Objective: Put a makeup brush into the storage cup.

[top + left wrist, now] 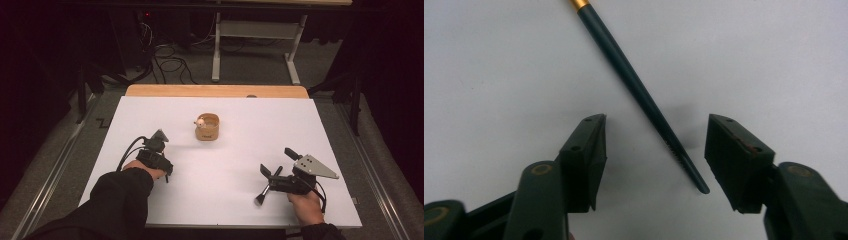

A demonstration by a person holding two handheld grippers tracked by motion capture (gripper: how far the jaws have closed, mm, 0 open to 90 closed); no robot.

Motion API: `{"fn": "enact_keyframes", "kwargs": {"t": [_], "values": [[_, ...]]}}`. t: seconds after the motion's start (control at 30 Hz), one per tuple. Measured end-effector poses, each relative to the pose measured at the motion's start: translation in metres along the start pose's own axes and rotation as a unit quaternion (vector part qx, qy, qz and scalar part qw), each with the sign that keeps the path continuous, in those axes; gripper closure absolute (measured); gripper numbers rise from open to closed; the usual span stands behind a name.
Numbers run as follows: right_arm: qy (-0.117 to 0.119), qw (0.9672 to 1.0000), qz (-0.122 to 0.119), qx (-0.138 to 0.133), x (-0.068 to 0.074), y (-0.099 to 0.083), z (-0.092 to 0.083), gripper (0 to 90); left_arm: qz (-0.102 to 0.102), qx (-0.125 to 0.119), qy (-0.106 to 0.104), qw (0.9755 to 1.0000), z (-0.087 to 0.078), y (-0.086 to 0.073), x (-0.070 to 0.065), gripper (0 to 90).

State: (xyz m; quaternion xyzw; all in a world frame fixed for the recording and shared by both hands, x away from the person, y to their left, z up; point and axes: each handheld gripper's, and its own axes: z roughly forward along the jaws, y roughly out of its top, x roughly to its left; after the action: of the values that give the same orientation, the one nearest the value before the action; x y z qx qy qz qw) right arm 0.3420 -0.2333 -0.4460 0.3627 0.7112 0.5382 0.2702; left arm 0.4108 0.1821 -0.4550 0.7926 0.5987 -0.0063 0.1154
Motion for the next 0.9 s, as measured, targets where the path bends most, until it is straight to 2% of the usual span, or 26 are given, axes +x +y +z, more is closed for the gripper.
{"fn": "enact_keyframes", "kwargs": {"t": [0.13, 0.2, 0.4, 0.67, 0.9], "values": [[-0.001, 1.0000, 0.000, -0.001, -0.0004, 0.0001, -0.0004, 0.5, 0.006, 0.008, 0.001, 1.0000, 0.0026, -0.0001, -0.0047, 47.0], [-0.002, 1.0000, 0.000, -0.001, -0.0007, 0.0000, -0.0004, 0.5, 0.008, 0.008, 0.010, 0.9999, 0.0034, -0.0002, -0.0069, 48.4], [-0.002, 1.0000, 0.000, -0.001, -0.0003, 0.0000, -0.0002, 0.5, 0.021, 0.001, 0.037, 0.9991, 0.0042, -0.0028, -0.0091, 60.1], [0.000, 1.0000, 0.001, 0.001, -0.0002, -0.0002, 0.0004, 0.5, 0.030, -0.001, 0.039, 0.9988, 0.0042, -0.0036, -0.0089, 61.8], [-0.001, 1.0000, 0.001, 0.001, -0.0009, -0.0005, 0.0006, 0.5, 0.035, -0.006, 0.035, 0.9988, 0.0029, -0.0052, -0.0032, 70.7]]}}
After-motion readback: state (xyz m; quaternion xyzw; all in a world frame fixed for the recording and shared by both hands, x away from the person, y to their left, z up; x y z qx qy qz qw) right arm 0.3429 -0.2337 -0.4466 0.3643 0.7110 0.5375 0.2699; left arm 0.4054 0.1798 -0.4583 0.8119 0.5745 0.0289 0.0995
